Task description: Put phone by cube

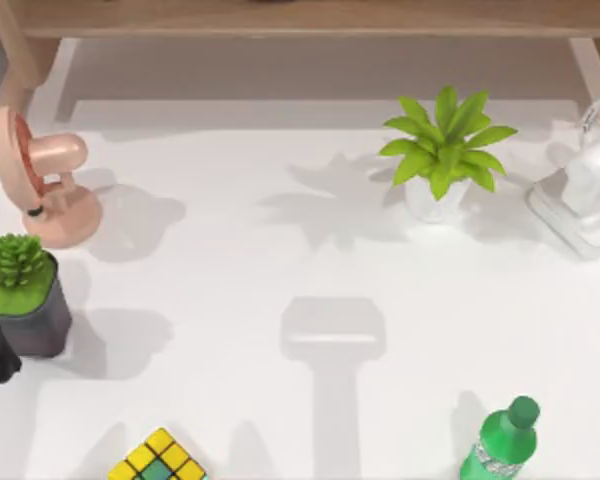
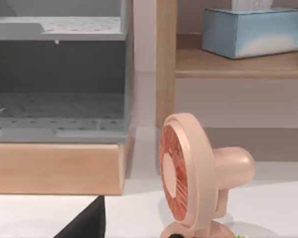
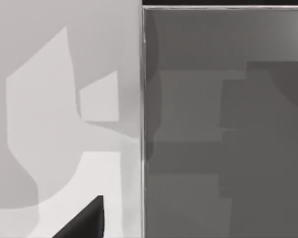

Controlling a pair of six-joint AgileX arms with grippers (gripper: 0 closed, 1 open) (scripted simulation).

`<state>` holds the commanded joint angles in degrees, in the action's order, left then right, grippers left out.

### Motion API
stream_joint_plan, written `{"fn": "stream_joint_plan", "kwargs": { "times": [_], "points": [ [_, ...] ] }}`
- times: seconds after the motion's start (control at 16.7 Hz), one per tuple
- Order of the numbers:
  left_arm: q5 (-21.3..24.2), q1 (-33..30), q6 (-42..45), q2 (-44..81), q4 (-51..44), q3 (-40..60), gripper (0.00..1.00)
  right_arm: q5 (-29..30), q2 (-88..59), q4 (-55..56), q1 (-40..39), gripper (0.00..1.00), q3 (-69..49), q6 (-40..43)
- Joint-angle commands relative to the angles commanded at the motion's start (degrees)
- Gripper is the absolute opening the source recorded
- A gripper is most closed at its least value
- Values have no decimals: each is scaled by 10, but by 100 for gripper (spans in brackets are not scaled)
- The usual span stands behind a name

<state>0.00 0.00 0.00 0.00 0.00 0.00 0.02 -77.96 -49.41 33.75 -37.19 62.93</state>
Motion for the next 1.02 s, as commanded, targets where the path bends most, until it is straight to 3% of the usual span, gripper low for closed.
{"fn": "stream_joint_plan", "kwargs": {
  "times": [0.3,0.6,1.02],
  "points": [
    [0,0,0,0,0,0,100,0,-46,93,1,100,41,0],
    [0,0,0,0,0,0,100,0,-56,107,1,100,50,0],
    [0,0,0,0,0,0,100,0,-56,107,1,47,50,0]
  ]
}}
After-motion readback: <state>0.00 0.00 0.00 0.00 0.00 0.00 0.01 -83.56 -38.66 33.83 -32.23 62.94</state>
